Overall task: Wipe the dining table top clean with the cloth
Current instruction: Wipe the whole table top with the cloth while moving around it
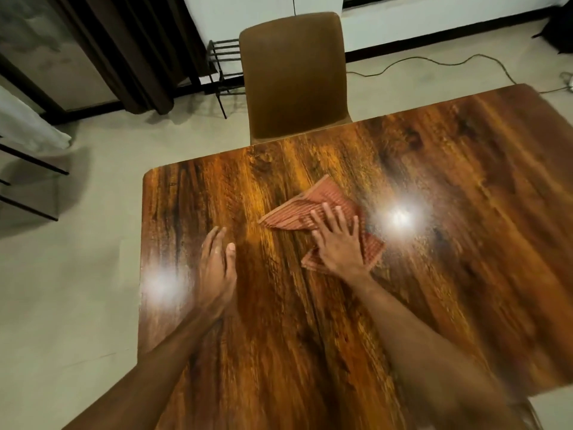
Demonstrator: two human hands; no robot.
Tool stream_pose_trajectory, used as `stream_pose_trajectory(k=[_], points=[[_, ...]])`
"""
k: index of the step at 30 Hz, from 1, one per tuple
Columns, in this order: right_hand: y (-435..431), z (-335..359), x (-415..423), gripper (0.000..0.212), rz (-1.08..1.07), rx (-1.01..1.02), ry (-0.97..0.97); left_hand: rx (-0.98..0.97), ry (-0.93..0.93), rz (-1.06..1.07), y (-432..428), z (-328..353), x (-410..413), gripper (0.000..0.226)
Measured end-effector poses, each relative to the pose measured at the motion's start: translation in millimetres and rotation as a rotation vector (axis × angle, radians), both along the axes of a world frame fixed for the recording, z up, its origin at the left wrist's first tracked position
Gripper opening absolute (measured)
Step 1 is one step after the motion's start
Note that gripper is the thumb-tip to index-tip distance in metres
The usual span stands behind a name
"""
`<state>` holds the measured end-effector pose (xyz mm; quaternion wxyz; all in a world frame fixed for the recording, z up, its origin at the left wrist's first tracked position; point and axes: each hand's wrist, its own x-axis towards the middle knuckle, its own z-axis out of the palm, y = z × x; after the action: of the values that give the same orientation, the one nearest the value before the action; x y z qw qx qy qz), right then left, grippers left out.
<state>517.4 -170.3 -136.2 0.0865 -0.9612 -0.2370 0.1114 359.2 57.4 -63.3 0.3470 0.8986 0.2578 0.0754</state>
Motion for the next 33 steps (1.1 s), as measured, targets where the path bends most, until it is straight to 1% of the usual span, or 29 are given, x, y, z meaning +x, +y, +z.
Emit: stream_pose_trajectory(k=[2, 3, 4, 6, 7, 8, 9, 11, 13, 14, 15, 18, 20, 22, 23, 24, 26, 28, 29, 30, 31, 33], points=[[-20, 4, -8, 0.059, -0.124, -0.031, 0.038, -0.026, -0.012, -0.024, -13, 0, -6, 0.051], [-17, 5, -23, 0.059, -0.128, -0.043, 0.042, -0.031, -0.005, -0.039, -18, -2, -10, 0.052], [-12, 5, -43, 0.06, -0.094, -0.048, 0.055, -0.034, 0.009, -0.054, -23, -5, -13, 0.053], [-8, 1, -89, 0.061, 0.072, -0.077, 0.05, -0.041, 0.036, -0.087, -34, -10, -25, 0.058], [-15, -1, -105, 0.06, 0.155, -0.075, 0.037, -0.047, 0.047, -0.1, -37, -12, -32, 0.059], [-29, -2, -110, 0.059, 0.186, -0.061, 0.03, -0.052, 0.051, -0.109, -38, -14, -38, 0.059], [-46, -2, -109, 0.058, 0.14, -0.046, 0.027, -0.056, 0.051, -0.119, -39, -15, -44, 0.058], [-78, -2, -115, 0.057, -0.058, -0.04, 0.022, -0.056, 0.032, -0.141, -35, -16, -64, 0.056], [-88, 1, -136, 0.058, -0.233, -0.073, 0.035, -0.078, 0.013, -0.148, -28, -16, -89, 0.057], [-80, 4, -152, 0.059, -0.27, -0.089, 0.028, -0.093, 0.007, -0.139, -26, -16, -100, 0.058], [-62, 6, -173, 0.061, -0.263, -0.105, 0.014, -0.106, 0.002, -0.122, -22, -15, -115, 0.058], [5, 10, -250, 0.063, -0.074, -0.132, 0.048, -0.112, 0.006, -0.06, -12, -14, -159, 0.06], [45, 7, -304, 0.063, 0.127, -0.116, 0.062, -0.089, 0.021, -0.023, -2, -14, -189, 0.06], [60, 5, -331, 0.063, 0.321, -0.118, 0.051, -0.053, 0.044, 0.015, 11, -16, -218, 0.059], [57, 4, -329, 0.062, 0.358, -0.113, 0.04, -0.057, 0.05, 0.028, 17, -17, -230, 0.059], [48, 3, -321, 0.06, 0.328, -0.114, 0.039, -0.073, 0.047, 0.039, 20, -17, -241, 0.059], [37, 6, -308, 0.058, 0.146, -0.096, 0.071, -0.104, 0.039, 0.078, 28, -16, -266, 0.063], [45, 10, -311, 0.059, -0.045, -0.093, 0.094, -0.132, 0.042, 0.123, 34, -14, -288, 0.066], [60, 11, -322, 0.06, -0.065, -0.103, 0.084, -0.139, 0.045, 0.141, 35, -12, -296, 0.065], [81, 13, -340, 0.062, -0.021, -0.107, 0.073, -0.141, 0.048, 0.161, 37, -11, -307, 0.064], [102, 13, -362, 0.064, 0.074, -0.107, 0.068, -0.136, 0.05, 0.174, 38, -11, -314, 0.061], [134, 11, -410, 0.071, 0.327, -0.105, 0.039, -0.12, 0.043, 0.187, 40, -11, -328, 0.055]])
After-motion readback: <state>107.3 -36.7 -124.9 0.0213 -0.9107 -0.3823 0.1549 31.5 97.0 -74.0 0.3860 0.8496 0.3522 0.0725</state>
